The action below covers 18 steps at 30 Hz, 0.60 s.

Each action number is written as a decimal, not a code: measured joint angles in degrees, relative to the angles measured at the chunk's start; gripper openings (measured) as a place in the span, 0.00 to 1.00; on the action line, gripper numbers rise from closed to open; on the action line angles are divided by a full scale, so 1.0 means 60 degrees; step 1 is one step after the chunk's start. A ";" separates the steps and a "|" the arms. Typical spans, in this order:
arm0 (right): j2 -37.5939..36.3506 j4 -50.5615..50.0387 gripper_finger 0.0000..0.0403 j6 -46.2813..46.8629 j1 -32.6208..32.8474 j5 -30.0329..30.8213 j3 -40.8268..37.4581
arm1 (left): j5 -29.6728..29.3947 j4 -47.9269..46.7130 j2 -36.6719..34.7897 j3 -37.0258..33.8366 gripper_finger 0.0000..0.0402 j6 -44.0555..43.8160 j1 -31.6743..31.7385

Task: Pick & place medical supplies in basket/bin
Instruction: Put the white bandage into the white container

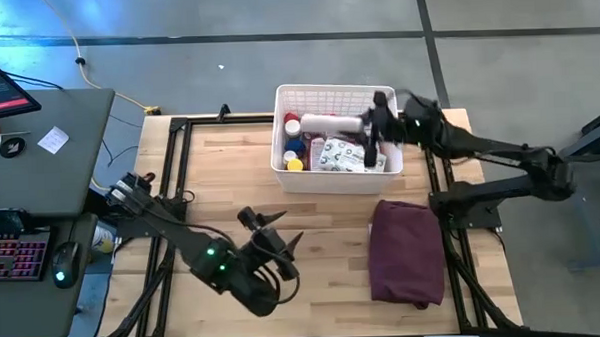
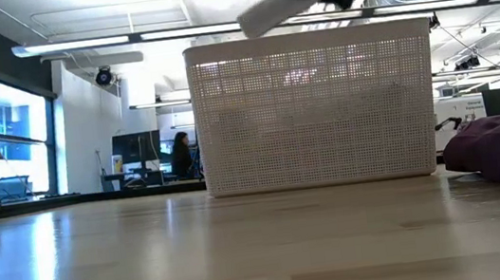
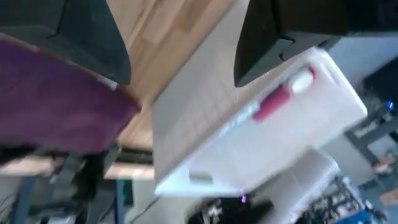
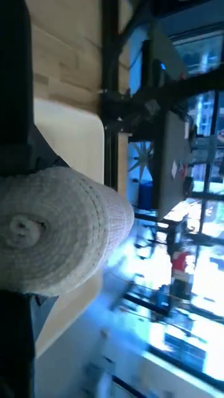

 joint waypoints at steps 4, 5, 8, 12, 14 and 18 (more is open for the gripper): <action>0.0913 0.0063 0.30 0.0846 -0.1367 -0.1270 0.0561 | 0.0328 0.0586 -0.0025 -0.1308 0.75 -0.0831 0.0150; 0.1155 0.0057 0.30 0.0968 -0.1595 -0.1391 0.0753 | 0.0374 0.1028 -0.0017 -0.1677 0.74 -0.0849 0.0186; 0.1883 -0.0115 0.30 0.1118 -0.2131 -0.1449 0.1319 | 0.0986 0.3060 -0.0003 -0.2643 0.70 -0.0045 0.0446; 0.2848 -0.0906 0.30 0.1012 -0.2552 -0.1486 0.1979 | 0.3210 0.7317 0.0017 -0.4036 0.67 0.2364 0.1033; 0.3262 -0.1231 0.30 0.0930 -0.2726 -0.1653 0.2171 | 0.4532 0.9465 0.0034 -0.4687 0.65 0.3556 0.1313; 0.3774 -0.1694 0.30 0.0866 -0.3135 -0.2293 0.2217 | 0.5369 1.1388 -0.0045 -0.5442 0.63 0.4614 0.1708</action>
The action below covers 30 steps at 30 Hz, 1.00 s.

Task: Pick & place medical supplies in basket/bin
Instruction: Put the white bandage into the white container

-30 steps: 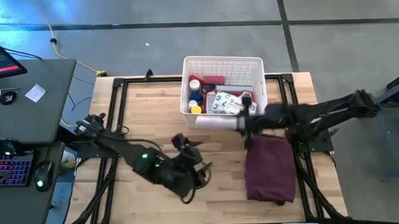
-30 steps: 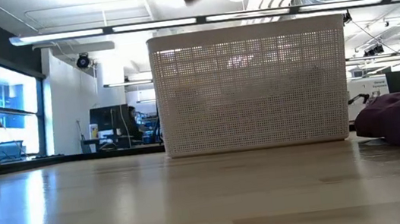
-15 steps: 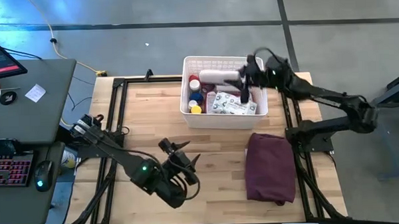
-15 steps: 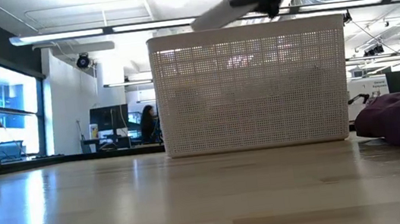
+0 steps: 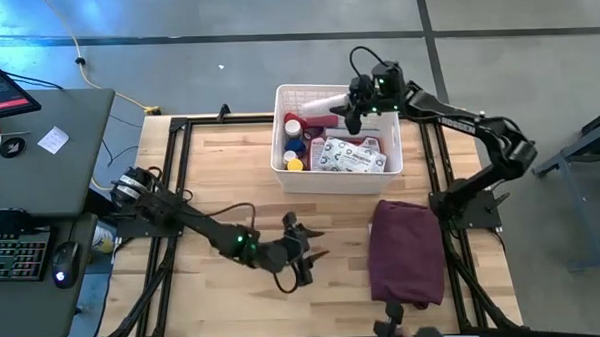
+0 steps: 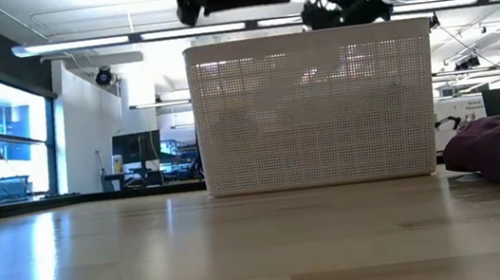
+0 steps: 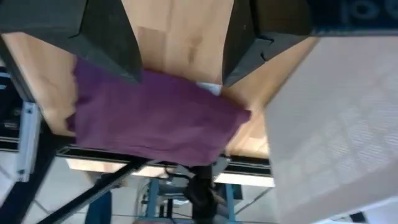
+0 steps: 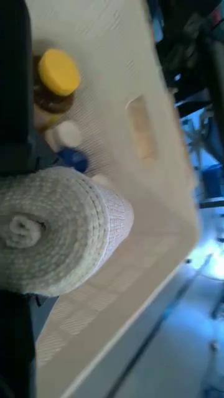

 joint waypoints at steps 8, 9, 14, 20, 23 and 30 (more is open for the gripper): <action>0.0171 -0.1150 0.30 -0.0507 -0.0616 0.0078 0.0018 | 0.1827 0.2889 0.0083 -0.0659 0.58 0.2254 0.0314; 0.0171 -0.1280 0.30 -0.0641 -0.0641 0.0166 0.0018 | 0.2292 0.3597 0.0204 -0.0786 0.58 0.2567 0.0358; 0.0171 -0.1912 0.30 -0.1119 -0.0699 0.0375 0.0018 | 0.2960 0.4950 0.0244 -0.1356 0.53 0.3103 0.0416; 0.0171 -0.2325 0.30 -0.1481 -0.0707 0.0437 0.0018 | 0.2542 0.5029 0.0176 -0.1643 0.49 0.3101 0.0398; 0.0171 -0.2380 0.30 -0.1678 -0.0707 0.0406 0.0018 | 0.1991 0.5357 0.0144 -0.1634 0.48 0.2957 0.0400; 0.0171 -0.2083 0.30 -0.1649 -0.0707 -0.0497 0.0018 | 0.1299 0.5516 -0.0089 -0.1453 0.48 0.2959 0.0260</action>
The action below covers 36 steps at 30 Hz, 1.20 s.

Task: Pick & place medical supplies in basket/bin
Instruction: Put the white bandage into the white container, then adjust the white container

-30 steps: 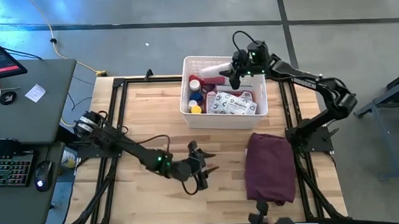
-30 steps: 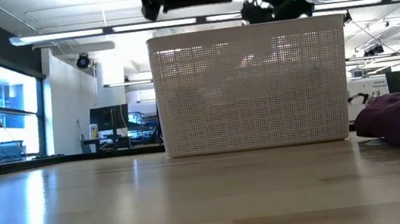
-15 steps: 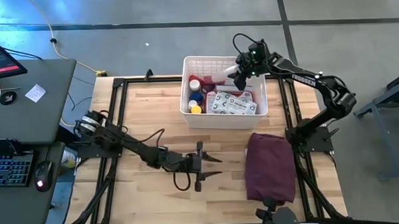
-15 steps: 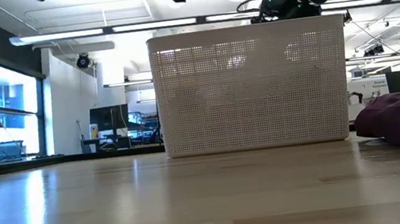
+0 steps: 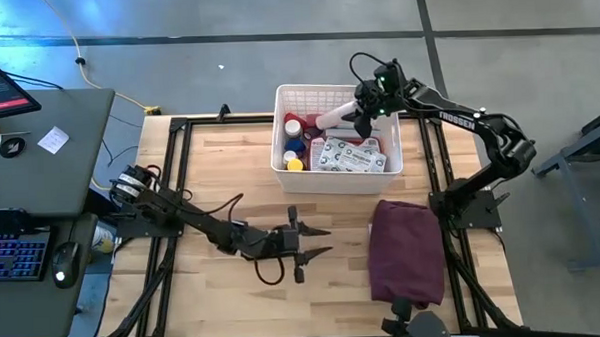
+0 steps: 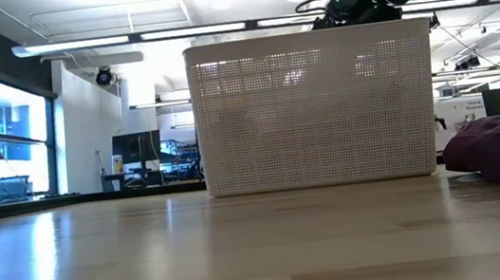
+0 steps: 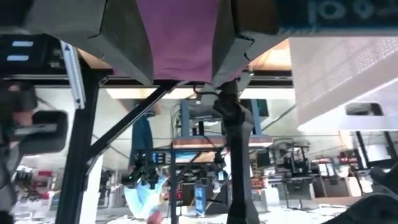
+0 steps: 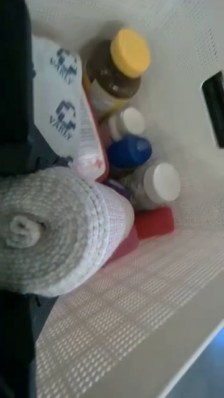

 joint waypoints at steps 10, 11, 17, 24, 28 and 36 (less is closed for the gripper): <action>0.0015 0.0613 0.30 0.0106 -0.0087 0.0176 -0.0668 | 0.0424 -0.0501 0.0004 0.0366 0.48 -0.0555 -0.0203; 0.0015 0.0835 0.30 0.0176 -0.0108 0.0154 -0.0788 | 0.0432 -0.0626 0.0004 0.0374 0.48 -0.0687 -0.0218; 0.0015 0.1392 0.34 0.0378 -0.0117 0.0142 -0.1093 | 0.0403 -0.0792 0.0007 0.0374 0.48 -0.0841 -0.0260; -0.0078 0.1228 0.57 0.0243 -0.0109 0.0931 -0.1096 | 0.0395 -0.0850 0.0007 0.0374 0.48 -0.0929 -0.0260; -0.0443 0.1365 0.65 0.0207 -0.0111 0.1103 -0.1100 | 0.0344 -0.0819 0.0007 0.0374 0.48 -0.1091 -0.0260; -0.1616 0.1293 0.65 -0.0143 0.0191 0.2328 -0.1096 | -0.0599 -0.0664 -0.0066 0.0374 0.48 -0.1599 -0.0256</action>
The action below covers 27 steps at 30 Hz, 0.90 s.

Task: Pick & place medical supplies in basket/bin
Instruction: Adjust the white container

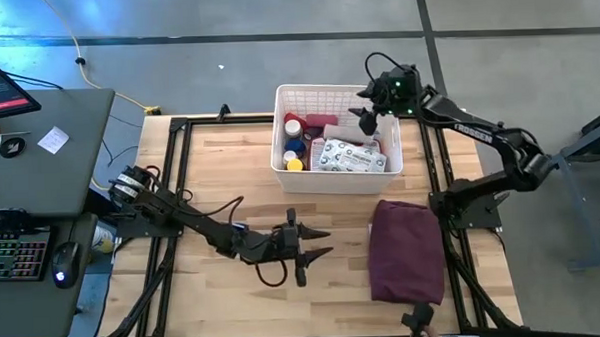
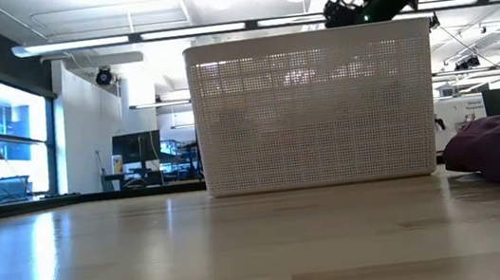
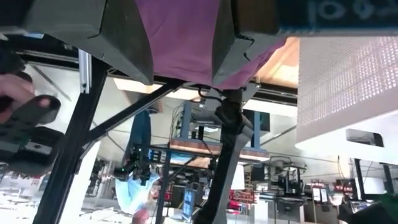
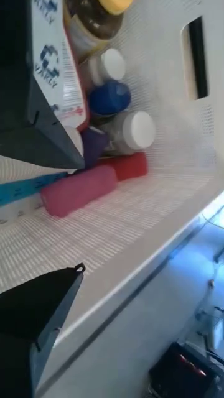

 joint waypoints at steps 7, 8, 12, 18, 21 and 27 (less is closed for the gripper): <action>-0.0158 -0.0234 0.66 0.0589 0.0673 -0.0146 0.0004 | -0.0026 -0.0010 0.0000 0.0000 0.48 -0.0018 -0.0108; -0.0159 -0.0292 0.65 0.0539 0.0876 -0.0258 0.0004 | -0.0033 -0.0029 0.0000 0.0000 0.48 0.0044 -0.0130; -0.0491 -0.0379 0.62 0.0295 0.1999 -0.0338 0.0004 | -0.0556 -0.0676 -0.0302 -0.0004 0.48 0.0327 -0.0431; -0.1395 -0.1243 0.57 0.0323 0.4247 0.0124 0.0004 | -0.1878 -0.2511 -0.1153 0.0004 0.48 -0.0186 -0.0876; -0.1458 -0.2299 0.55 0.0417 0.5493 0.0641 0.0011 | -0.2037 -0.2617 -0.1348 0.0007 0.48 -0.0239 -0.1155; -0.1252 -0.3012 0.52 -0.0061 0.7656 0.3665 0.0000 | -0.2023 -0.2727 -0.1319 0.0000 0.48 -0.0168 -0.1300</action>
